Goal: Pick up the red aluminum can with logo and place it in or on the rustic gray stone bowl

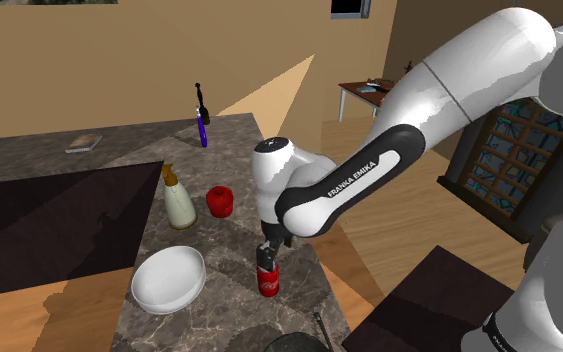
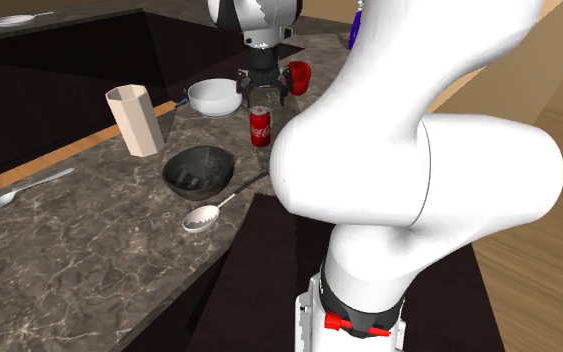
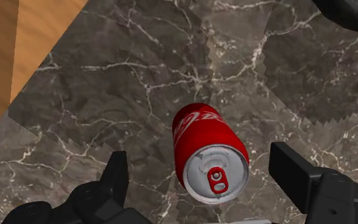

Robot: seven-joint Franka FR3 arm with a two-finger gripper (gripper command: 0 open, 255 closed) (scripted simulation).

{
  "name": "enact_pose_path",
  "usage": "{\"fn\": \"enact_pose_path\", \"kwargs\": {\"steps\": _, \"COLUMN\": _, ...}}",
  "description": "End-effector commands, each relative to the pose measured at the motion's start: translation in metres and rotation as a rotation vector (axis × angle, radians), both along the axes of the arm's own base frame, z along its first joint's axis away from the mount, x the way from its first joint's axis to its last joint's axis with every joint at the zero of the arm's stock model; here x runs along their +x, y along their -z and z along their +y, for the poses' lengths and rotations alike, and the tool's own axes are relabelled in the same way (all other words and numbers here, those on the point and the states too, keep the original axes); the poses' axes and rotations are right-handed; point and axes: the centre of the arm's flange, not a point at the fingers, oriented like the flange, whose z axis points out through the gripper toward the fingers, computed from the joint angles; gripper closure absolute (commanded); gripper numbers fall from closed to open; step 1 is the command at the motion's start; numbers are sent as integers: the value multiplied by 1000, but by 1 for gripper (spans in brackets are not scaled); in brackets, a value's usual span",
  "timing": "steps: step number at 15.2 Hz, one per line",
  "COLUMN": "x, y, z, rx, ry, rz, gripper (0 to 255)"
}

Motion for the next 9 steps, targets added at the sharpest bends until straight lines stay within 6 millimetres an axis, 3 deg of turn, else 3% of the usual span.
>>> {"fn": "enact_pose_path", "kwargs": {"steps": 1, "x": 12, "y": 14, "z": 18, "rx": 9, "ry": -10, "rz": -13, "gripper": 0}}
{"fn": "enact_pose_path", "kwargs": {"steps": 9, "x": 15, "y": 54, "z": 23, "rx": 11, "ry": -13, "rz": -16, "gripper": 0}}
